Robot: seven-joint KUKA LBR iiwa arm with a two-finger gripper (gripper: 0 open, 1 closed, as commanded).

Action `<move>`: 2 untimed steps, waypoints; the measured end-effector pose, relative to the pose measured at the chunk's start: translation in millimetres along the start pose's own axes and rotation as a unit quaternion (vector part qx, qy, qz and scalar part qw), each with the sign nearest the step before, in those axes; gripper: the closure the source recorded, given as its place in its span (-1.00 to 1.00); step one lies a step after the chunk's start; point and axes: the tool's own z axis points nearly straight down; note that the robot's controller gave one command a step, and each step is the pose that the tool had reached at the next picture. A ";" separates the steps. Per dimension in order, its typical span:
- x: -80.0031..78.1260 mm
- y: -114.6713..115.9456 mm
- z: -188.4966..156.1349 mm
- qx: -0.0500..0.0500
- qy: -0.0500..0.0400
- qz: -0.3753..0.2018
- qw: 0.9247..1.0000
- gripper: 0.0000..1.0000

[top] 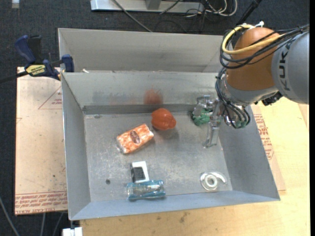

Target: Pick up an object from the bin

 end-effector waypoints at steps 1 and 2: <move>-11.7 18.6 23.9 0.000 -0.001 -0.096 0.995 -1.00; 5.2 42.3 44.9 -0.001 0.001 -0.027 1.000 -1.00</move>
Offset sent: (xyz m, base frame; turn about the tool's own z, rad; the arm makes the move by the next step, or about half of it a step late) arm -0.0092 0.0484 -0.0485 -0.0463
